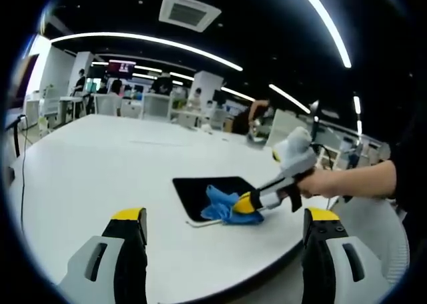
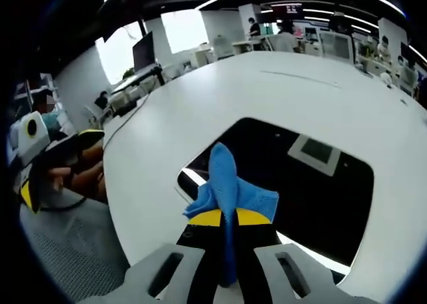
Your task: Wipe the mirror surface with the cleaning cloth until all visible marks leave the cleaned area.
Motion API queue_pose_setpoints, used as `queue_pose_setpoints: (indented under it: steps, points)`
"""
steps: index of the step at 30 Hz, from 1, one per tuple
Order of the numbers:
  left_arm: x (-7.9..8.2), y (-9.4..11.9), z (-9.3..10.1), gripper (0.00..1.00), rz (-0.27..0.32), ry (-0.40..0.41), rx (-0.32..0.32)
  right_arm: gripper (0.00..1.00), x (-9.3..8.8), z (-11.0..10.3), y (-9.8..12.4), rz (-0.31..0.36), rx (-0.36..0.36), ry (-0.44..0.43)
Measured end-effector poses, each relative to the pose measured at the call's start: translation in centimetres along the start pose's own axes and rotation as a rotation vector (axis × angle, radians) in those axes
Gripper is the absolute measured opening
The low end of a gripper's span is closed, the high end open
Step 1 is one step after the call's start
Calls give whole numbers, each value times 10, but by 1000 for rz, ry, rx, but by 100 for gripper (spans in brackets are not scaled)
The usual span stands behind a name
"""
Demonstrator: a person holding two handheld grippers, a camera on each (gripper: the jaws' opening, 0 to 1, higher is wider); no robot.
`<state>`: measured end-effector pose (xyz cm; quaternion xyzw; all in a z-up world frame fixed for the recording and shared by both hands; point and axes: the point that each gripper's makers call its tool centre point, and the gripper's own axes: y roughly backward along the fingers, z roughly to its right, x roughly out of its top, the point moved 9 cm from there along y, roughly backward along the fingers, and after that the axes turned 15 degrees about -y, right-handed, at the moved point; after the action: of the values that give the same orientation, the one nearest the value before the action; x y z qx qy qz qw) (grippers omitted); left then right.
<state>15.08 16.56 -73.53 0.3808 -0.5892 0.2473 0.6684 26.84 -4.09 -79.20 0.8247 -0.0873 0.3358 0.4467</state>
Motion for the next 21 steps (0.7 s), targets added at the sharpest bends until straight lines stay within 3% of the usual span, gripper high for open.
queue_pose_setpoints:
  steps: [21]
  points:
    - [0, 0, 0, 98, -1, 1, -6, 0, 7, -26, -20, -26, 47, 22]
